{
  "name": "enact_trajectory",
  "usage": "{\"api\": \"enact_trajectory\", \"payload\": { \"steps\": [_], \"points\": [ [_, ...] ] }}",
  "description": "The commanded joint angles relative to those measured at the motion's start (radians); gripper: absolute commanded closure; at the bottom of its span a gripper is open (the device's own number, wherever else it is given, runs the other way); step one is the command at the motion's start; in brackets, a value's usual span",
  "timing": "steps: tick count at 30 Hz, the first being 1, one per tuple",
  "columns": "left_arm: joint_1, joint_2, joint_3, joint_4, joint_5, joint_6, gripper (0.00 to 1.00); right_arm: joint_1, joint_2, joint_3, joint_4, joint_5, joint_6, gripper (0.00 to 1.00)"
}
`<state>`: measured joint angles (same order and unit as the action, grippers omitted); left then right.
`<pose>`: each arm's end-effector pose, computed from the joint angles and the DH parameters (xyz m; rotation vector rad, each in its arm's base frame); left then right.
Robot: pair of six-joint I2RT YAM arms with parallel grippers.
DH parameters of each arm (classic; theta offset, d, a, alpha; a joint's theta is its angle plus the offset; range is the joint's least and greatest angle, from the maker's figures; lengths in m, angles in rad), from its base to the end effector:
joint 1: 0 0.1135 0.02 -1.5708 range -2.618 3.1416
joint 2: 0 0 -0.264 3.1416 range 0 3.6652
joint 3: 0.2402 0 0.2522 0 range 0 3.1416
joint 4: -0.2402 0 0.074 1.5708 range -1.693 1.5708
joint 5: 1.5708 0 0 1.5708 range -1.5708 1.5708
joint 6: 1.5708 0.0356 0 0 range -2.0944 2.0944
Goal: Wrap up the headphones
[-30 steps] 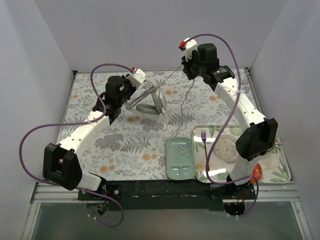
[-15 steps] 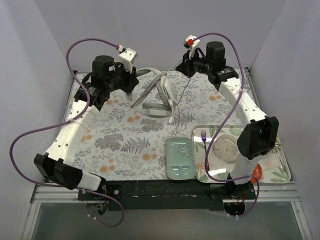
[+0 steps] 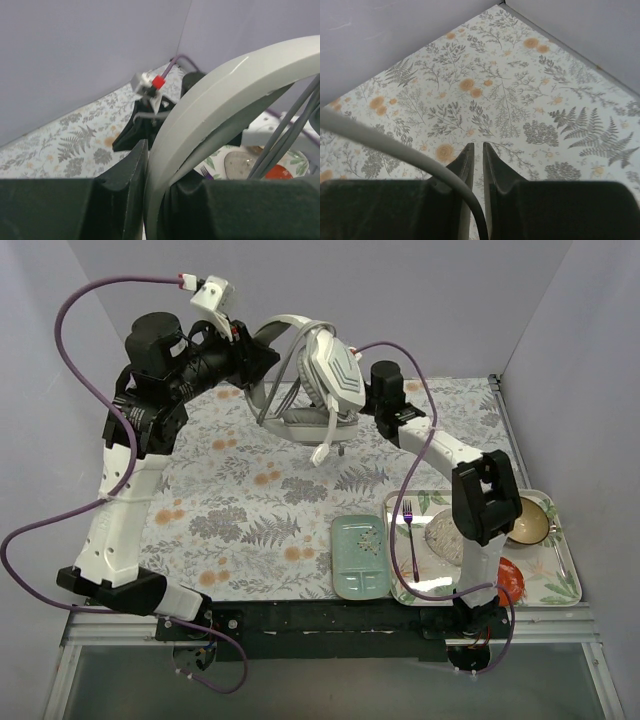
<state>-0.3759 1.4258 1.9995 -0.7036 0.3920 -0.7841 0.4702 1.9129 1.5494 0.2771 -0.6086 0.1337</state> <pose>0.2378 -0.1085 0.5442 -0.0580 1.8400 -1.1737 0.4024 0.2273 0.3223 -0.7513 1.5605 0.9530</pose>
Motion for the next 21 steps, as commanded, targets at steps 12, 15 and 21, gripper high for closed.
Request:
{"api": "enact_trajectory", "payload": {
  "steps": [12,15,21],
  "points": [
    [-0.001,0.099,0.275,0.059,-0.126,-0.104,1.0,0.085,0.127,-0.09,0.303,0.107,0.199,0.79],
    [-0.001,0.114,0.298,0.058,-0.172,-0.116,1.0,0.094,0.133,-0.12,0.318,0.105,0.202,0.77],
    [-0.001,0.136,0.338,0.055,-0.196,-0.132,1.0,0.099,0.127,-0.206,0.387,0.109,0.228,0.7]
  ]
}}
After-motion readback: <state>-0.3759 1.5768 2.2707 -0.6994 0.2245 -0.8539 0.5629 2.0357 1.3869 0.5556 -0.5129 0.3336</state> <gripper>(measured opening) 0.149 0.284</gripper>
